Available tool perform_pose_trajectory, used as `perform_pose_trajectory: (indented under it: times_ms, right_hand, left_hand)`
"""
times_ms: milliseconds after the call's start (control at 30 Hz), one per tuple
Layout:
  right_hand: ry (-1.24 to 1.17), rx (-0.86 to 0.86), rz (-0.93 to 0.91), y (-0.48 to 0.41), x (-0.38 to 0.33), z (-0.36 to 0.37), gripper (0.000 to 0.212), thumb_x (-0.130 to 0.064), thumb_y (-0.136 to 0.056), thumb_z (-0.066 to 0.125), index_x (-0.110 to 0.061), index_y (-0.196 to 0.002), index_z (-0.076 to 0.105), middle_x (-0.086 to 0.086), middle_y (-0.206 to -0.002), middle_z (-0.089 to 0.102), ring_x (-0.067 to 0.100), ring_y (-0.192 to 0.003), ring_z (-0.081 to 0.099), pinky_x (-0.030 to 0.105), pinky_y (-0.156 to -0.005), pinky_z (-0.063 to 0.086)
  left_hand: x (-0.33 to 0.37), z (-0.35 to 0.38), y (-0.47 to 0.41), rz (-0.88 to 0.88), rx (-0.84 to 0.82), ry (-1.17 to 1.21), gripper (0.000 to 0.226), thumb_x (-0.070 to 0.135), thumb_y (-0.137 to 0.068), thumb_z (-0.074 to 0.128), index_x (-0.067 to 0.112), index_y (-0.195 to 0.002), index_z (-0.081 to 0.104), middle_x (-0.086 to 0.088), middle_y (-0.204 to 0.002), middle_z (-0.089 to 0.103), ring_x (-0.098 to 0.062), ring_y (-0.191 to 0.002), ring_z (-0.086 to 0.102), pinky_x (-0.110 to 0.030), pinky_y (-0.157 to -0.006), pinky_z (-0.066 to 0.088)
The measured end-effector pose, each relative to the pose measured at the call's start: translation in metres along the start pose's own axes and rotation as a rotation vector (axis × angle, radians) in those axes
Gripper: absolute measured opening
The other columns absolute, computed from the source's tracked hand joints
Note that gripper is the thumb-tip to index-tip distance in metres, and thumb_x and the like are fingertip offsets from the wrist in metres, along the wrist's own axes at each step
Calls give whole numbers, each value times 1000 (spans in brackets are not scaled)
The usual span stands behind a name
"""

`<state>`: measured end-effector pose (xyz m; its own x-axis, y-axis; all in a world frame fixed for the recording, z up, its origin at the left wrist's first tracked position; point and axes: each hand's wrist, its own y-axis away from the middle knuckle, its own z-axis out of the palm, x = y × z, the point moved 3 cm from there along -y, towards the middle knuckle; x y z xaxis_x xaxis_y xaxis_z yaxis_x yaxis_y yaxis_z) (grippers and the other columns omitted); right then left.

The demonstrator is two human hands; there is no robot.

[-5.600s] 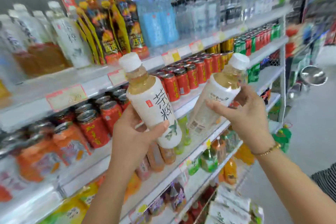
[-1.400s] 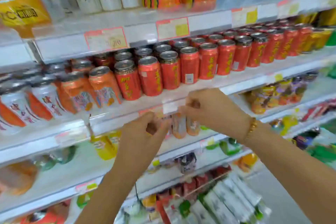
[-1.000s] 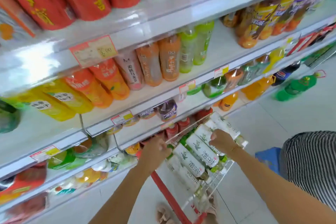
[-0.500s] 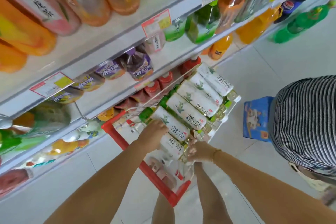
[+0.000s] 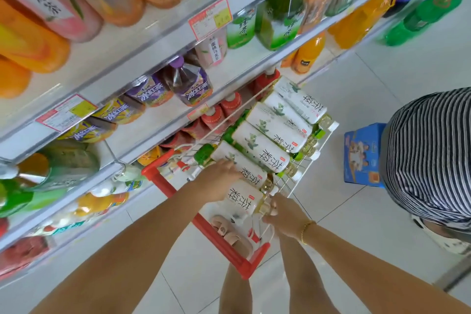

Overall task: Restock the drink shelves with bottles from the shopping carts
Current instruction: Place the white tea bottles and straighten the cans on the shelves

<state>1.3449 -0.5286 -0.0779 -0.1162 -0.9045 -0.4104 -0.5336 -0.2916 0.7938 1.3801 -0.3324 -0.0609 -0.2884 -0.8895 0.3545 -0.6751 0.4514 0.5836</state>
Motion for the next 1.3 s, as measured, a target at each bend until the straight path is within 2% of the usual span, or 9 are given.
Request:
perform_pose_trajectory:
  times_ms: [200,367,467,600,700,900,1000,1100,1300]
  right_hand:
    - [-88,40,-145,-3,-13,-53,36,-32,-84,65,-14,-111,50,-14,-89,49,3,-78,48,14,-66,38]
    - [-338,-13,-129,-14,-4,-56,46,-21,-74,77,-19,-114,54,-6,-111,59,13,-105,57,17,-90,46]
    - [-121,-17,-103,-25,7,-44,57,-18,-82,68,-17,-134,45,-4,-128,54,17,-120,52,20,-104,36]
    - [168,-25,-70,-43,7,-16,66,-14,-91,53,-17,-148,20,12,-130,55,24,-113,55,29,-94,46]
    - [229,15,-35,-57,2,-9,53,-17,-92,52,-9,-140,31,13,-126,56,28,-113,55,33,-94,46]
    - [139,89,-76,-37,-8,-10,38,-29,-92,55,-10,-123,45,9,-112,63,24,-103,60,32,-87,49]
    - [15,228,-121,-3,-28,-28,38,-33,-90,56,-11,-120,50,5,-107,61,21,-99,59,29,-82,47]
    - [-73,416,-198,17,-70,-66,34,-31,-86,62,-11,-113,55,5,-98,58,16,-83,52,25,-71,41]
    - [188,431,-426,45,-164,-121,31,-40,-86,58,-16,-105,52,1,-94,56,21,-83,56,30,-69,42]
  left_hand:
    - [-6,-11,-5,-55,1,178,63,18,-67,78,13,-123,49,-3,-118,56,-18,-107,52,-29,-80,47]
    - [-11,-5,-5,-70,72,173,70,26,-65,78,16,-127,49,-2,-117,51,-17,-107,45,-21,-76,33]
    - [-17,-4,5,-163,210,341,74,24,-65,80,15,-130,47,-2,-123,48,-17,-112,44,-22,-85,36]
    - [-35,-15,30,-349,486,647,64,30,-62,83,19,-118,54,2,-111,54,-14,-101,54,-23,-78,46]
    - [-44,-25,45,-438,630,759,54,24,-61,85,21,-107,56,6,-102,59,-9,-89,58,-17,-68,47]
    - [-56,-30,63,-540,717,812,63,25,-59,85,17,-114,56,-3,-111,62,-16,-99,61,-38,-83,54]
    - [-44,-42,79,-576,758,852,61,22,-60,86,14,-113,57,1,-108,60,-16,-97,60,-26,-81,52]
    - [-29,-64,103,-606,796,847,58,19,-61,86,13,-111,57,5,-100,57,-9,-88,55,-5,-64,38]
    - [-13,-114,166,-584,926,928,73,38,-48,84,25,-112,53,1,-113,58,-16,-100,61,-35,-83,52]
